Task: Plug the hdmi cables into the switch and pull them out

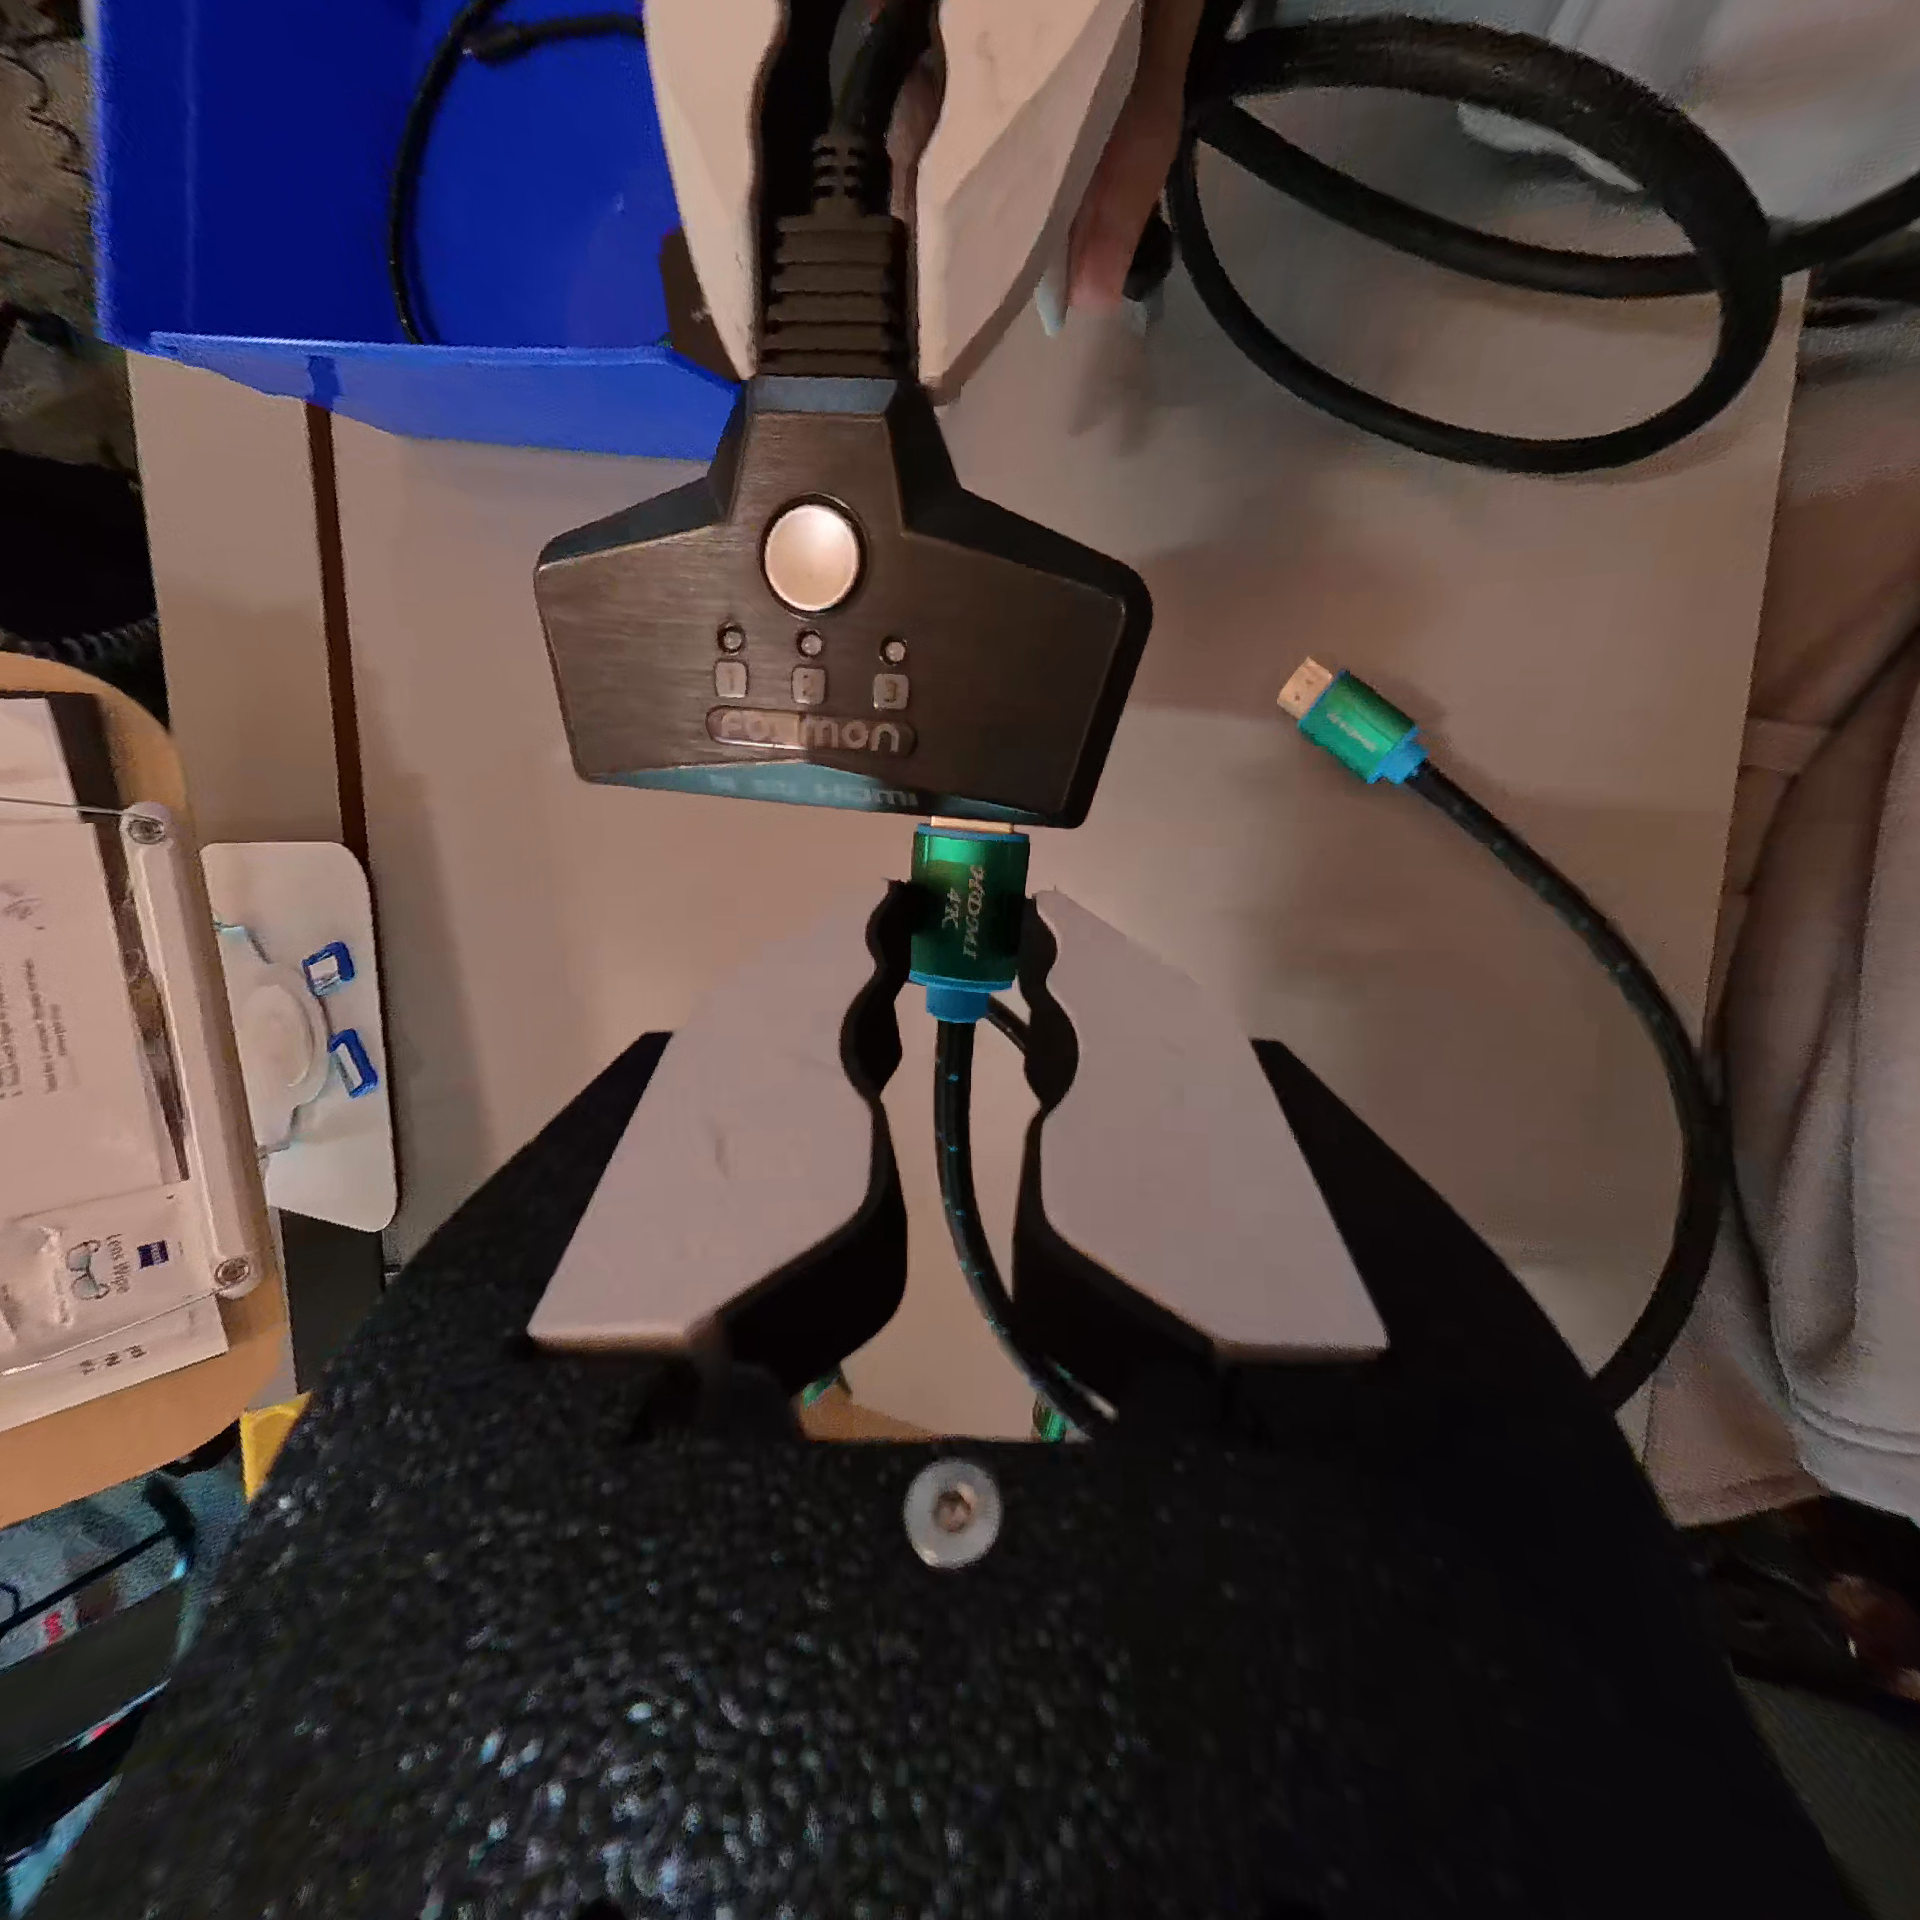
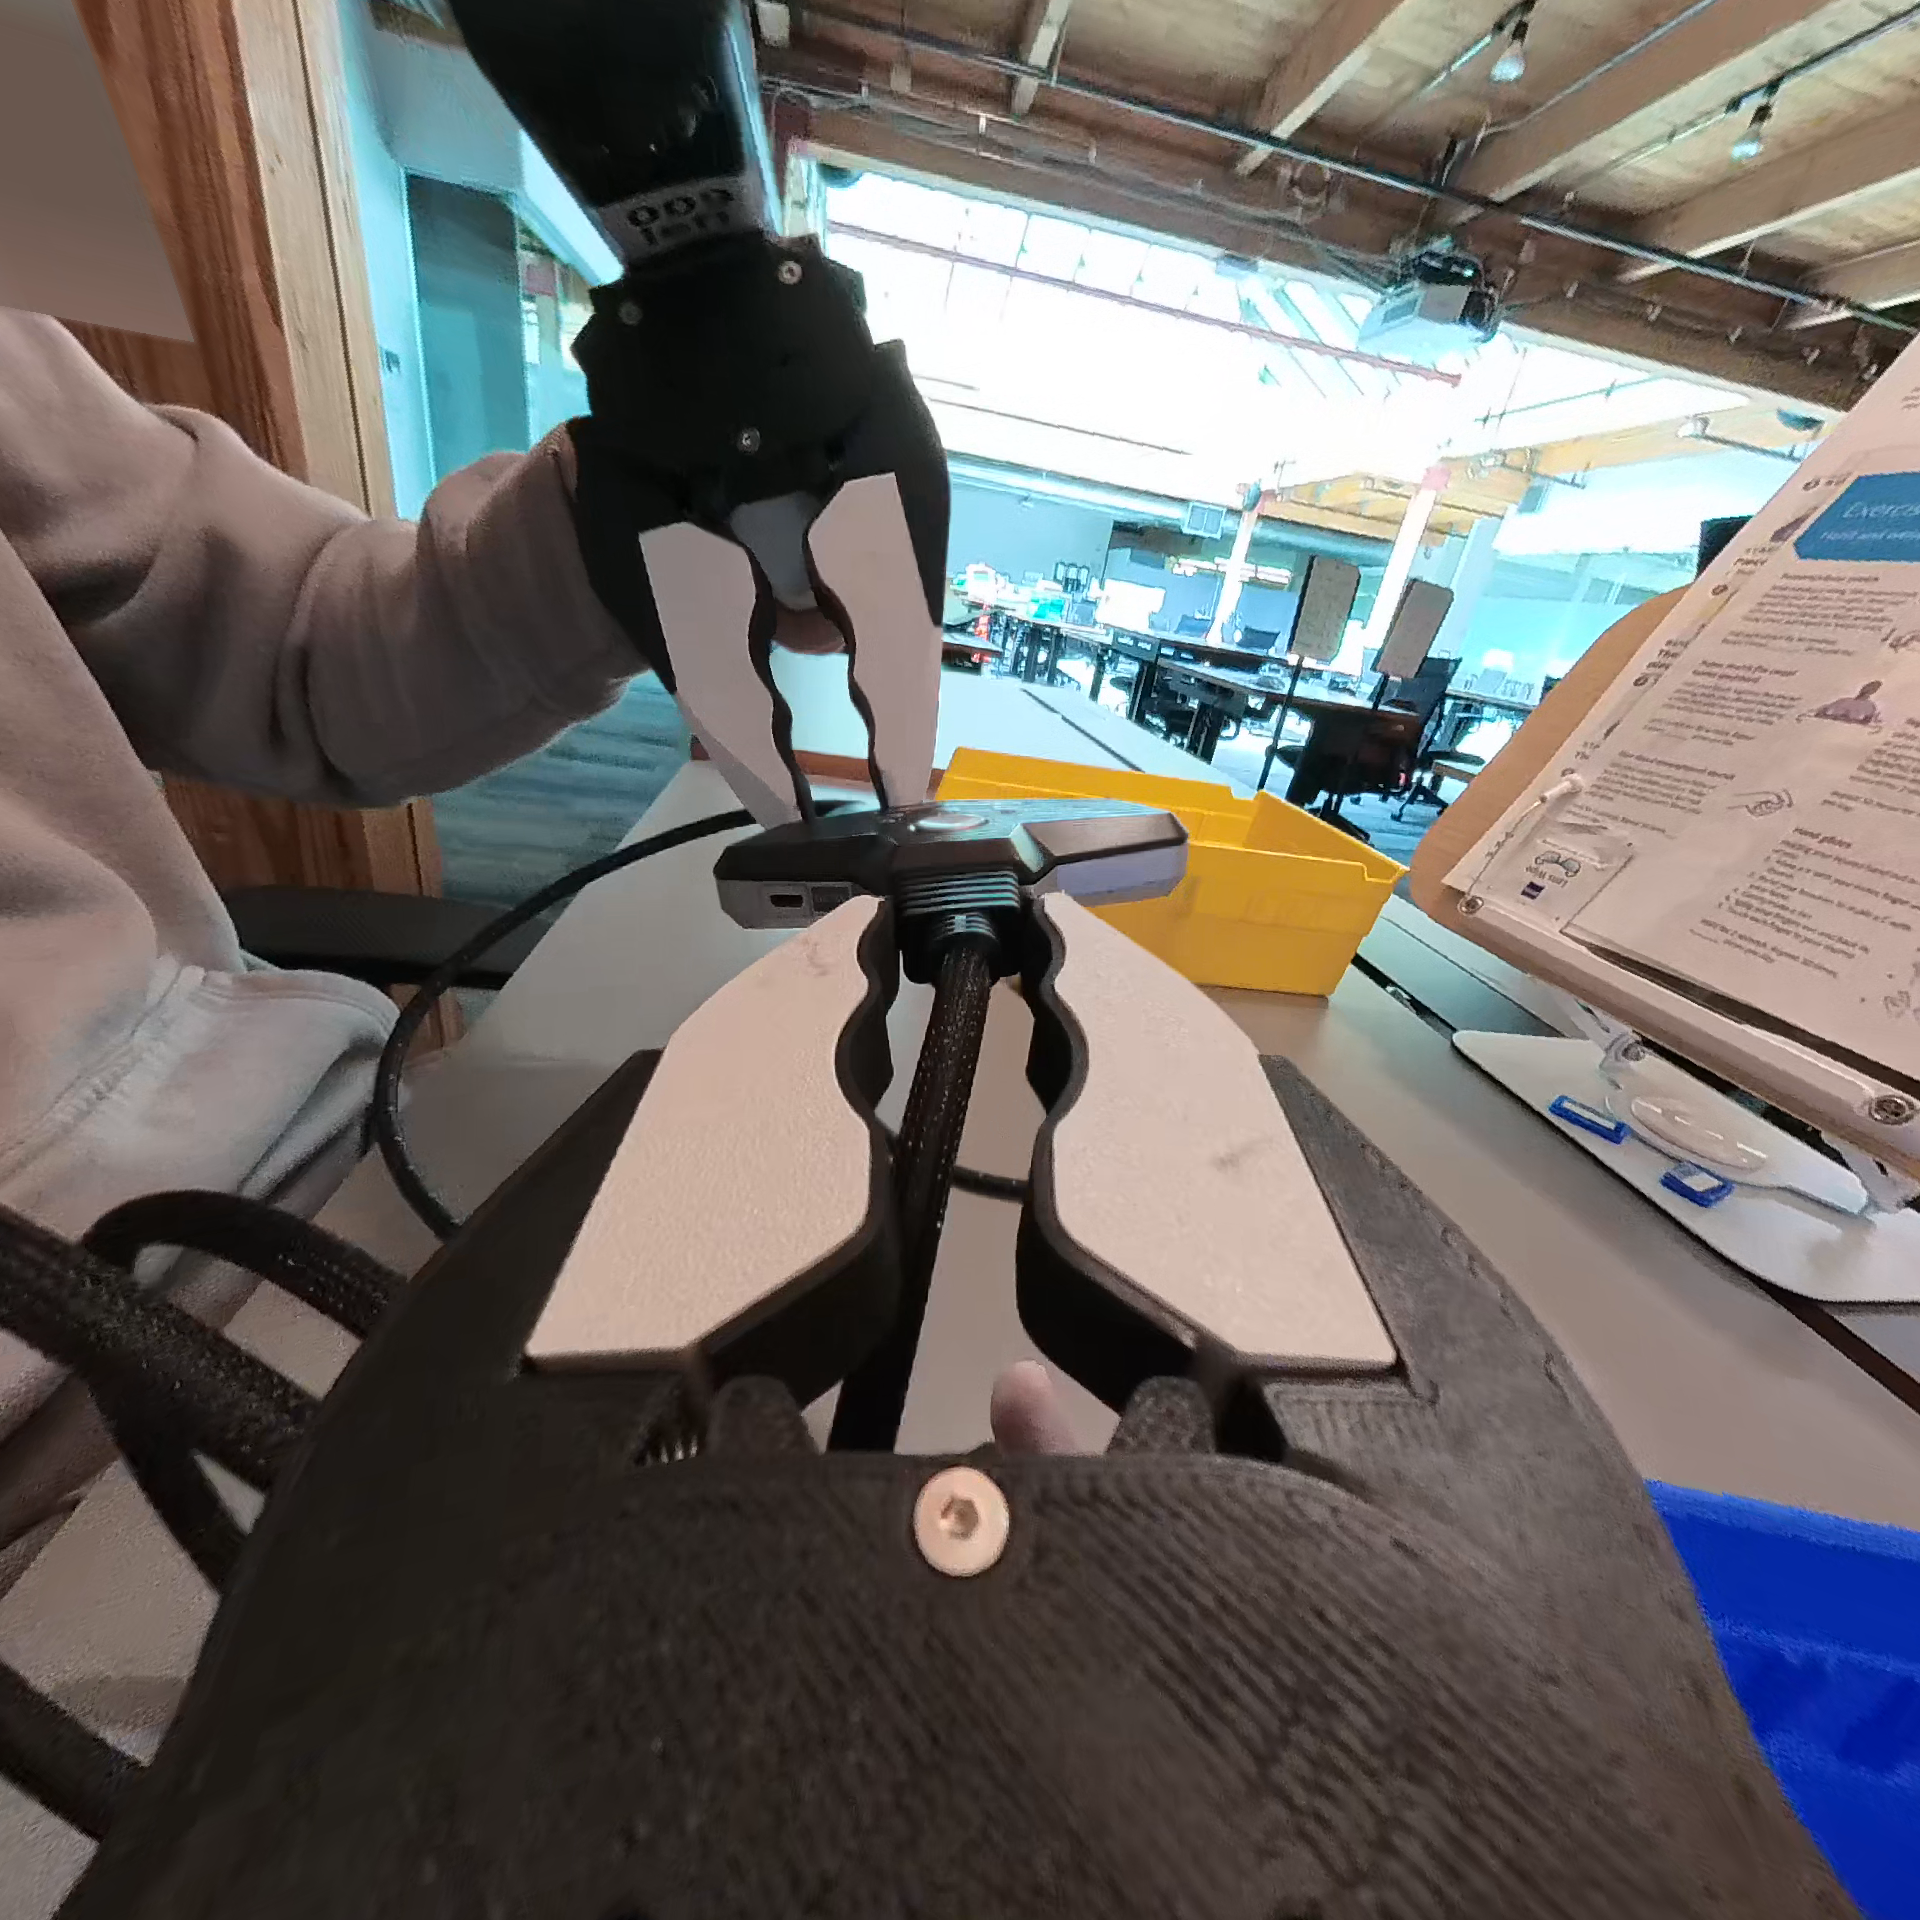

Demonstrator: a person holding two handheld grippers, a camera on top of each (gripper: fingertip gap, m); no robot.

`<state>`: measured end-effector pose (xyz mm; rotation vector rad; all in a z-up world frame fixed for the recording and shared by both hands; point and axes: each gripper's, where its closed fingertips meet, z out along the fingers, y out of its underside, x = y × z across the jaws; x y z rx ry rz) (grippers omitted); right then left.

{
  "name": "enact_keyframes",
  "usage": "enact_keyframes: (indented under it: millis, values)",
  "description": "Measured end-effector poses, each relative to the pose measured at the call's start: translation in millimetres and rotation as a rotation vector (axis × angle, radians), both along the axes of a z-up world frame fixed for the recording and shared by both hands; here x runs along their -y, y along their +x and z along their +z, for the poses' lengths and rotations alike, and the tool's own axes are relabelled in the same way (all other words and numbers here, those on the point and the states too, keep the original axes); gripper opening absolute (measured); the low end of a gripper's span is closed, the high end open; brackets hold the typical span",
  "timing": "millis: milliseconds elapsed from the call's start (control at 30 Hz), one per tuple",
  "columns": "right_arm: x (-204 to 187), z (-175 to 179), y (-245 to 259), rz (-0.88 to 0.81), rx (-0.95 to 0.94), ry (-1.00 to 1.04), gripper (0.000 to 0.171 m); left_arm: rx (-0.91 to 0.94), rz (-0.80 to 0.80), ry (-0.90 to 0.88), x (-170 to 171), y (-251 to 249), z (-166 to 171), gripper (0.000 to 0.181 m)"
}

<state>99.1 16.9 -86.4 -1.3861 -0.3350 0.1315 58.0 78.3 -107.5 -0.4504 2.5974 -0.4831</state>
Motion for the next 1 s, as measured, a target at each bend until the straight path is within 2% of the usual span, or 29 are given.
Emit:
enact_keyframes:
  millis: [200,300,367,467,533,600,700,800,867,933,1000]
  values:
    - [7,4,5,-0.011,-0.004,0.055,0.023,0.086,-0.027,-0.127,10,4,19,0.020]
    - [21,18,6,0.003,0.003,0.172,0.023,0.156,-0.074,-0.349,23,2,45,0.021]
    - [28,26,12,-0.047,0.006,0.203,0.022,0.209,-0.028,-0.503,11,4,71,0.032]
    - [49,30,25,-0.086,-0.016,0.253,0.023,0.286,0.094,-0.735,-34,6,100,0.044]
    - [61,31,33,-0.110,-0.037,0.279,0.022,0.259,0.256,-0.777,-76,10,83,0.052]
    - [70,33,38,-0.119,-0.050,0.310,0.023,0.149,0.337,-0.722,-105,2,39,0.053]
    - [75,37,37,-0.104,-0.061,0.348,0.022,0.018,0.396,-0.539,-132,-24,-36,0.054]
    - [75,38,37,-0.095,-0.067,0.353,0.022,-0.002,0.464,-0.350,-158,-46,-90,0.052]
    - [72,35,36,-0.096,-0.055,0.333,0.022,0.002,0.603,-0.326,-173,-54,-109,0.052]
    - [69,32,35,-0.103,-0.041,0.309,0.023,0.042,0.725,-0.433,-176,-56,-113,0.053]
    - [66,31,34,-0.105,-0.033,0.299,0.023,0.086,0.703,-0.553,-166,-55,-111,0.052]
